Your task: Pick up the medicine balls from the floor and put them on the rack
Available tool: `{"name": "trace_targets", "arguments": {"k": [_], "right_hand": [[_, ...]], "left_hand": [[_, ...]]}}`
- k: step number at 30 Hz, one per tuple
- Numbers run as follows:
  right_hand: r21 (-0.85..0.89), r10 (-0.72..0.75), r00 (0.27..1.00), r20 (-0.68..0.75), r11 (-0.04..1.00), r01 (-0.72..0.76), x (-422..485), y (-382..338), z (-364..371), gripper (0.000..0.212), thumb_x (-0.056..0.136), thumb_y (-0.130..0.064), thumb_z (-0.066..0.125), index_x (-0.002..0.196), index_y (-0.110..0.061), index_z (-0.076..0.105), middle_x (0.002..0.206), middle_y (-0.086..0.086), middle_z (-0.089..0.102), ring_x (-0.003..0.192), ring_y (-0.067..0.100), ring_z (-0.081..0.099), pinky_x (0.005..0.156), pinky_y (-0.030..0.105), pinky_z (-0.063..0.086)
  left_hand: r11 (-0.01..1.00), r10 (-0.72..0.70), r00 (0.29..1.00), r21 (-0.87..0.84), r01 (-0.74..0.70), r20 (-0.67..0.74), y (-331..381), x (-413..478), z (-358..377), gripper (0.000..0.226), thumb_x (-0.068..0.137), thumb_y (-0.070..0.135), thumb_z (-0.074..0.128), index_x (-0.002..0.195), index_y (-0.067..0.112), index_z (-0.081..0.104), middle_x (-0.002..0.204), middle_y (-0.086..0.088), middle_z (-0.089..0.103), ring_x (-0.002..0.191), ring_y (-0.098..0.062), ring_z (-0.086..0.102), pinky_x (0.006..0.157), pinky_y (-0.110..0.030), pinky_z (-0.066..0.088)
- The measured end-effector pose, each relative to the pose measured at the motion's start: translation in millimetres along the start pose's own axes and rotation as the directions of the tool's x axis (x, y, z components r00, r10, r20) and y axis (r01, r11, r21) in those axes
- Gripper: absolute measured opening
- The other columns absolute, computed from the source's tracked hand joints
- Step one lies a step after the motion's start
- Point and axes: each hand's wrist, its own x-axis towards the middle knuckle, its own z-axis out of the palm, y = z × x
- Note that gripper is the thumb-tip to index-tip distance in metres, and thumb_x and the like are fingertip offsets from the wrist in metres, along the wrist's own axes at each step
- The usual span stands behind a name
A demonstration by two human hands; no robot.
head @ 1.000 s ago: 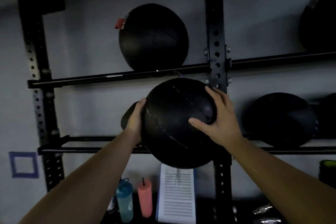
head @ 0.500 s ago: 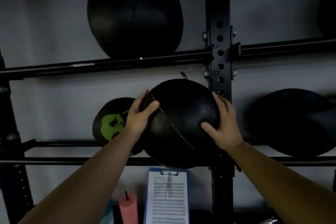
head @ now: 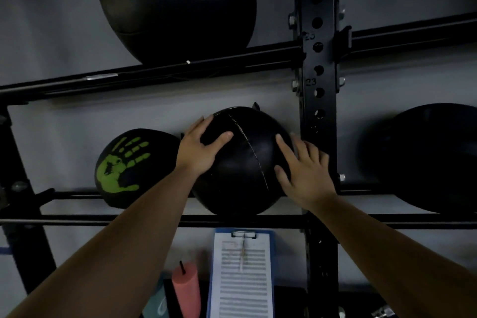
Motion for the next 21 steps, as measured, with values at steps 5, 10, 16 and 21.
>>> {"name": "trace_targets", "arguments": {"k": [5,10,16,21], "right_hand": [[0.117,0.039,0.999,0.030,0.992,-0.042,15.5,-40.9,-9.2,0.085,0.094,-0.076,0.019,0.166,-0.032,0.011,0.171,0.014,0.020,0.151,0.037,0.024,0.120,0.053,0.020],[0.110,0.071,0.995,0.075,0.991,-0.079,16.9,-63.3,-9.0,0.083,0.095,-0.075,0.019,0.166,-0.034,0.005,0.173,0.014,0.011,0.152,0.038,0.021,0.120,0.055,0.020],[0.044,0.129,0.975,0.180,0.989,-0.139,12.3,-74.1,-27.7,0.081,0.100,-0.071,0.031,0.166,-0.034,0.002,0.173,0.014,0.011,0.153,0.039,0.021,0.120,0.055,0.021],[-0.010,0.179,0.962,0.207,0.984,-0.181,-16.9,-87.4,-60.4,0.083,0.099,-0.073,0.031,0.166,-0.033,0.004,0.170,0.014,0.018,0.150,0.040,0.027,0.118,0.055,0.027]], "left_hand": [[0.999,-0.001,0.999,0.053,-0.001,0.037,-2.6,-2.5,-8.7,0.088,0.085,0.076,0.066,0.162,0.042,0.039,0.174,0.008,0.030,0.160,-0.018,0.027,0.129,-0.039,0.026],[0.996,-0.066,0.997,0.058,0.063,0.049,-8.1,-12.9,-20.5,0.091,0.086,0.079,0.062,0.165,0.045,0.031,0.177,0.006,0.022,0.163,-0.022,0.021,0.129,-0.042,0.025],[0.977,-0.064,0.981,0.210,0.024,0.185,-5.4,-33.8,-48.8,0.101,0.084,0.073,0.071,0.168,0.039,0.026,0.176,0.003,0.023,0.158,-0.022,0.031,0.123,-0.036,0.031],[0.901,-0.023,0.963,0.423,-0.096,0.268,-3.6,-78.6,-80.0,0.111,0.066,0.099,0.055,0.161,0.045,0.035,0.167,0.008,0.037,0.151,-0.022,0.043,0.116,-0.046,0.047]]}}
